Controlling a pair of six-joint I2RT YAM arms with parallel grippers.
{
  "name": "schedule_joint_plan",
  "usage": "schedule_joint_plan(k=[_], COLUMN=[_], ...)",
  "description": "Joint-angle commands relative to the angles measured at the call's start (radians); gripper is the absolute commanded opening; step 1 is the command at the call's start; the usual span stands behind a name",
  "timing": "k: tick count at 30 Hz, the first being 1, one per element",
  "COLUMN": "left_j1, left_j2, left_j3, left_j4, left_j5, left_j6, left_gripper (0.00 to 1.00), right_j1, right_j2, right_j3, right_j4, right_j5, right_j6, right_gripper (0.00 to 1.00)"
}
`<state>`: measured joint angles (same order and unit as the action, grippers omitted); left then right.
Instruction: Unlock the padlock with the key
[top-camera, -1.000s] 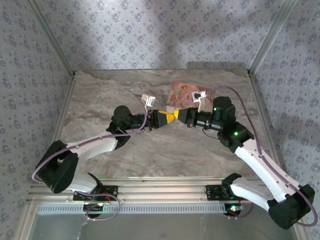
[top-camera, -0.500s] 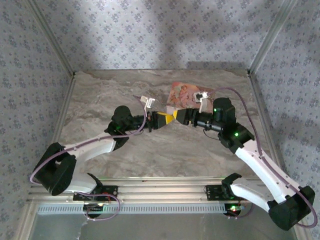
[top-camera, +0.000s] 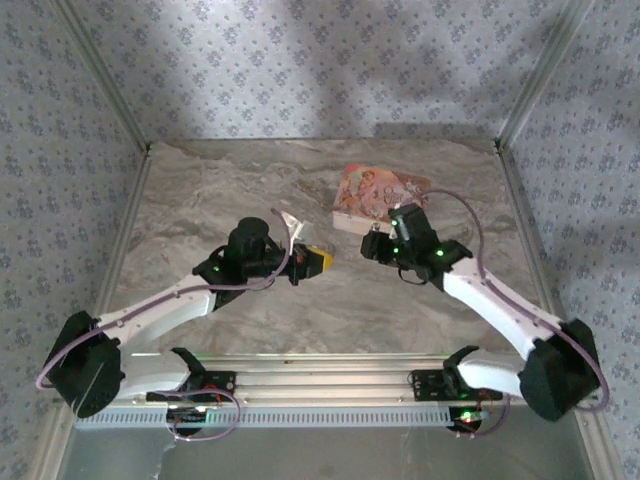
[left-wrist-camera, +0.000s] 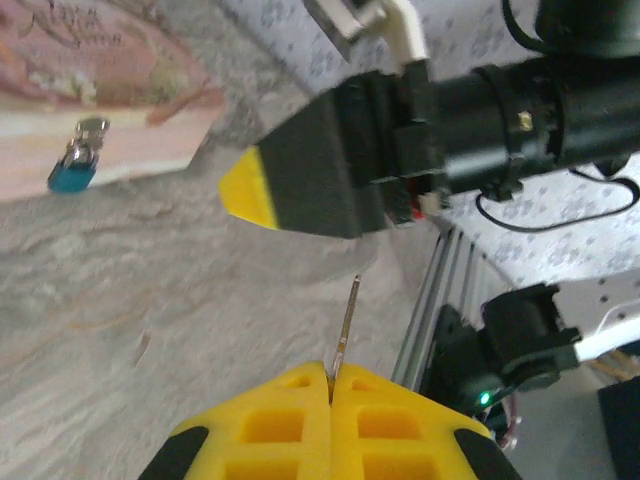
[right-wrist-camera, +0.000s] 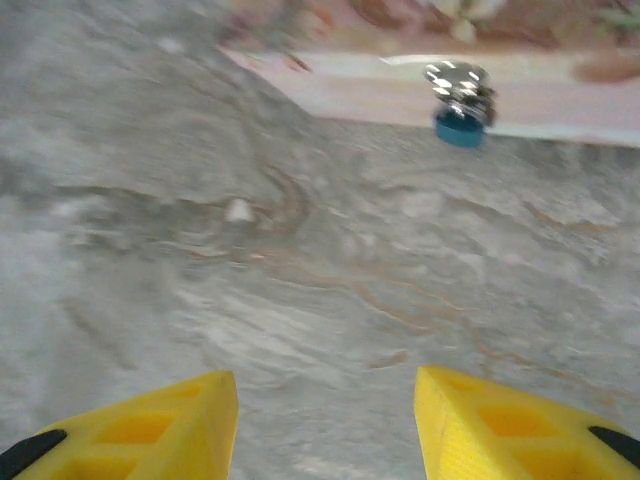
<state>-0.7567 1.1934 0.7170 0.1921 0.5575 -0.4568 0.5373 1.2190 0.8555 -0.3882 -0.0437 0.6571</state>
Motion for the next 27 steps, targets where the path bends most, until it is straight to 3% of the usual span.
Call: schedule_joint_plan(k=[1, 5, 17, 27], left_j1=[-0.014, -0.02, -0.028, -0.026], left_j2=[-0.01, 0.046, 0.183, 0.266], left_j3=[-0.005, 0.004, -0.007, 0.015], left_j4=[-0.103, -0.125, 0.001, 0.014], left_j5=[-0.039, -0.033, -0.049, 0.009], left_j6=[0.073, 0.092, 0.045, 0.084], left_gripper=[0.0, 0.0, 0.0, 0.0], right_j1=[-0.001, 0.007, 0.027, 0.028], right_j2=[0.068, 0.188, 0.52, 0.616], right_j3=[0.052, 0.088, 0.231, 0.264], right_j4=[-0.011, 0.02, 0.103, 0.111], right_j5=[0.178, 0.291, 0.436, 0.583], right_j6=[-0.011, -0.02, -0.021, 0.055], right_gripper=[0.5, 0.49, 0.47, 0.43])
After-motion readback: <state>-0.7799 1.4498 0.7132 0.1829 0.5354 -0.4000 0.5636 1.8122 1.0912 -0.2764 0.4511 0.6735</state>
